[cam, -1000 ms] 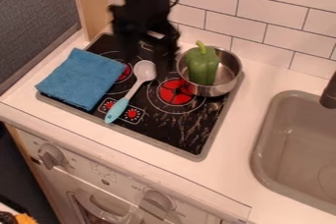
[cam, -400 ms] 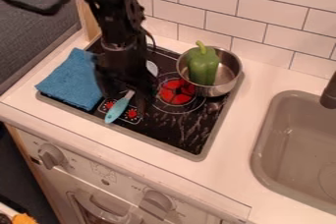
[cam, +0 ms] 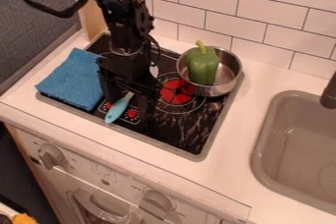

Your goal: Put the spoon in the blue cloth

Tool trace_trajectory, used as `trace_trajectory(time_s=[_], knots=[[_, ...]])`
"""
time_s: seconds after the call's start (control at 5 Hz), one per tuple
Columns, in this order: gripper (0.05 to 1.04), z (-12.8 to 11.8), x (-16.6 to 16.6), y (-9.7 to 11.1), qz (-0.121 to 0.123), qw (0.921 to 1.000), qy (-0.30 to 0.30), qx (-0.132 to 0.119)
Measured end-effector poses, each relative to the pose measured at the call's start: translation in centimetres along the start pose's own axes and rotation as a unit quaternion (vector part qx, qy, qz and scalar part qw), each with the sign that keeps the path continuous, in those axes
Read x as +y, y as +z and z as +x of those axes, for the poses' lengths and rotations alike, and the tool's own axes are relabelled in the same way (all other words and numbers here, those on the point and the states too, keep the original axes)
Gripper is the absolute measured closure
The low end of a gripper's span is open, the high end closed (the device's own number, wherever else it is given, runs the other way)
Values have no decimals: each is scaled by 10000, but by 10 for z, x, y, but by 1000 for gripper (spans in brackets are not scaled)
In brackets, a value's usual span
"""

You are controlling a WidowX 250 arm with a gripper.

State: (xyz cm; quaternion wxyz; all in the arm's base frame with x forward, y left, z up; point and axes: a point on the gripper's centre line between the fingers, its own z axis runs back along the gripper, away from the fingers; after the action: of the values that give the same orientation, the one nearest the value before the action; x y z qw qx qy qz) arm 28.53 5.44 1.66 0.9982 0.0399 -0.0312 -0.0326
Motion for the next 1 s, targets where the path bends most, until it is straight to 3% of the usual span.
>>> trace_trajectory(time_s=[0.2,0.6,0.8,1.0], knots=[[133,1,5,-9,-66,9999,119,90],[708,5,7,-13,-167,9996,208,69],[771,6,5,-13,-228,9995,188,110],[772,1,4,-9,-259,9994,-22,209]])
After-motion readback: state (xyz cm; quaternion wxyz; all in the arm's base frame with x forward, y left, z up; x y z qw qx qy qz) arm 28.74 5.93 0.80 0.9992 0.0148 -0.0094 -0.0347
